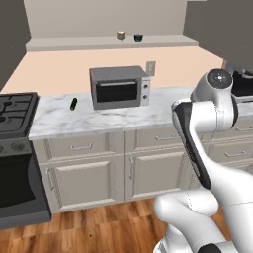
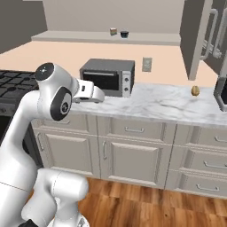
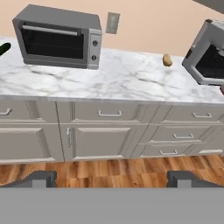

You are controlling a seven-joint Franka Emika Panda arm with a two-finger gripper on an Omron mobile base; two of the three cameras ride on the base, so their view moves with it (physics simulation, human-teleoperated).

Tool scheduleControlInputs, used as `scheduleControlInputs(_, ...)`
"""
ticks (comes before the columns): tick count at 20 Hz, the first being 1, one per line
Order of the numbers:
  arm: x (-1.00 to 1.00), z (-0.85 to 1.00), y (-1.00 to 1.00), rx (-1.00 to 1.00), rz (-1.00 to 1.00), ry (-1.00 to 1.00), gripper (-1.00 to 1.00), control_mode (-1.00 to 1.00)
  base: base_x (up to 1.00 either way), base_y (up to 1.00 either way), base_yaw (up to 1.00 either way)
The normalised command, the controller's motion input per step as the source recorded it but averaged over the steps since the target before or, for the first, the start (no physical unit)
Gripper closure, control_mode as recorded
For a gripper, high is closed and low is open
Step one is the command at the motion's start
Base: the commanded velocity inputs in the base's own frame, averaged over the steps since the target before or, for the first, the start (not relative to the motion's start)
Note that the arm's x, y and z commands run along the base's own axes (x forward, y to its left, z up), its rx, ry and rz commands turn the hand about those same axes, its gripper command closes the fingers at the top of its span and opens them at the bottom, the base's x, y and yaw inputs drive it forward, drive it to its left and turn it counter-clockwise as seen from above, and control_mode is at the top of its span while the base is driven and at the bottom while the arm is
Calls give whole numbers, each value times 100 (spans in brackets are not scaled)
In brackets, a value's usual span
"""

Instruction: Pick the yogurt and boxed food from the counter and place them in the cabinets closest to them.

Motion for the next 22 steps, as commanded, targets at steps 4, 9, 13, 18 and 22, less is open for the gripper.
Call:
scheduleControlInputs(4,0,0,0,0,0,0,-100,100,-35,-46,0)
scheduleControlInputs(9,0,0,0,0,0,0,-100,100,-29,-45,0)
scheduleControlInputs(13,0,0,0,0,0,0,-100,100,-24,-47,0)
scheduleControlInputs(18,0,0,0,0,0,0,-100,100,-11,-48,0)
scheduleControlInputs(22,0,0,0,0,0,0,-100,100,-5,-50,0)
